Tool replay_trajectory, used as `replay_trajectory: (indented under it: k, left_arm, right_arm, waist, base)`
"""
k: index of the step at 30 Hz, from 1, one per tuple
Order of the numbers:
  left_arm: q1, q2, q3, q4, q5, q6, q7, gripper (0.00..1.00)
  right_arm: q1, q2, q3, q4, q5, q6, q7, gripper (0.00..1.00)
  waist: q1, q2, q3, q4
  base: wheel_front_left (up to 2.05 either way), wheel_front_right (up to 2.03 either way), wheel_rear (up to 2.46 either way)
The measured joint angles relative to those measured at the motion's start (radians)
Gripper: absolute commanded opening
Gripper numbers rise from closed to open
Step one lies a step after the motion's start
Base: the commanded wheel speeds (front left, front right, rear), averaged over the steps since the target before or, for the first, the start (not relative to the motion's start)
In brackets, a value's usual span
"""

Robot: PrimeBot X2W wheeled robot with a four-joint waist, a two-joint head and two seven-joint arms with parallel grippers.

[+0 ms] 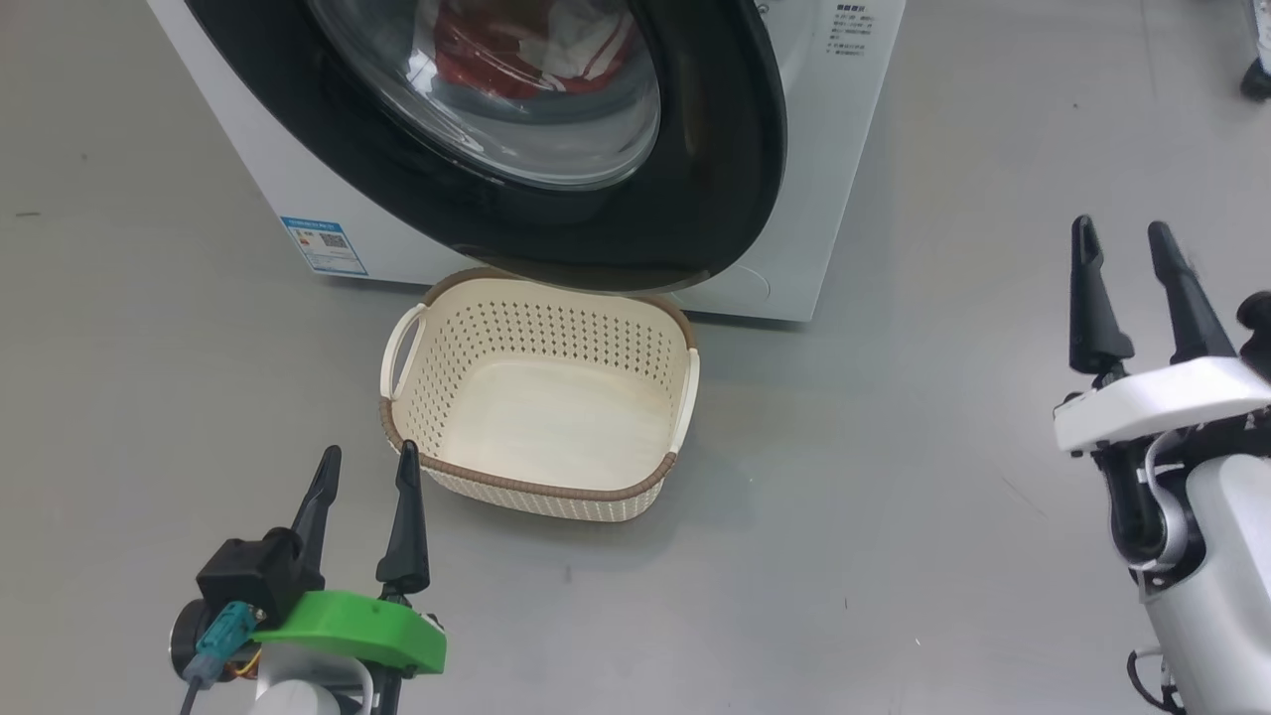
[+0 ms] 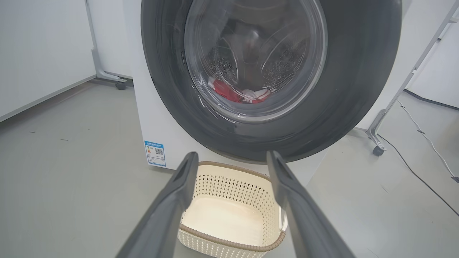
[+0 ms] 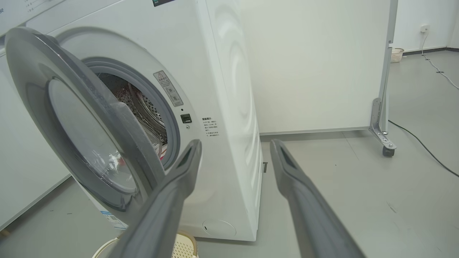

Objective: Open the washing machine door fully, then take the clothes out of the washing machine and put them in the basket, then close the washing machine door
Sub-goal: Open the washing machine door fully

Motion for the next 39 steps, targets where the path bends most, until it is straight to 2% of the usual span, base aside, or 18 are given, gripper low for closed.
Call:
replay_trajectory:
  k: [5,13,20,25,26,27,28,32,36,39]
  left_arm:
    - [-0.026,0.0,-0.025,-0.002,0.0,0.0,0.0,1.0]
    - [-0.062,0.0,-0.055,-0.004,-0.003,0.0,0.0,1.0]
    - [-0.077,0.0,-0.071,-0.005,-0.02,0.0,0.0,1.0]
    - [-0.093,0.0,-0.093,-0.006,-0.038,0.0,0.0,1.0]
    - [-0.093,0.0,-0.093,-0.006,-0.038,0.0,0.0,1.0]
    - [-0.097,0.0,-0.095,-0.006,-0.038,0.0,0.0,1.0]
    - [-0.1,0.0,-0.096,-0.007,-0.038,0.0,0.0,1.0]
    - [-0.107,0.0,-0.099,-0.009,-0.047,0.0,0.0,1.0]
    - [-0.127,0.0,-0.108,-0.011,-0.054,0.001,0.0,1.0]
    - [-0.135,-0.001,-0.112,-0.012,-0.054,0.001,0.0,1.0]
  right_arm:
    - [-0.069,-0.015,-0.032,0.003,0.031,0.009,0.036,1.0]
    - [-0.191,-0.009,-0.092,0.035,0.169,0.03,0.111,1.0]
    - [-0.31,0.016,-0.14,0.073,0.304,0.03,0.208,1.0]
    - [-0.391,0.013,-0.165,0.109,0.358,0.027,0.273,1.0]
    - [-0.391,0.013,-0.165,0.109,0.358,0.027,0.273,0.92]
    - [-0.407,0.012,-0.167,0.114,0.367,0.021,0.284,0.42]
    - [-0.424,0.013,-0.17,0.12,0.378,0.019,0.296,0.0]
    - [-0.484,0.013,-0.173,0.145,0.411,0.018,0.345,0.0]
    - [-0.535,0.034,-0.191,0.192,0.496,-0.004,0.415,0.0]
    - [-0.562,0.046,-0.193,0.213,0.527,-0.007,0.455,0.0]
  waist:
    - [0.0,0.0,0.035,0.017]
    - [0.0,0.0,0.086,0.058]
    - [0.0,0.0,0.124,0.095]
    - [0.0,0.0,0.151,0.12]
    - [0.0,0.0,0.151,0.12]
    - [0.0,0.0,0.156,0.125]
    - [0.0,0.0,0.162,0.13]
    - [0.0,0.0,0.182,0.147]
    - [0.0,0.0,0.206,0.167]
    - [0.0001,0.0,0.217,0.177]
  base:
    - [0.0,0.0,0.0]
    - [0.0,0.0,0.0]
    - [0.0,0.0,0.0]
    - [0.0,0.0,0.0]
    - [0.0,0.0,0.0]
    - [0.0,0.0,0.0]
    - [0.0,0.0,0.0]
    - [0.0,0.0,0.0]
    - [0.0,0.0,0.0]
    - [0.0,0.0,0.0]
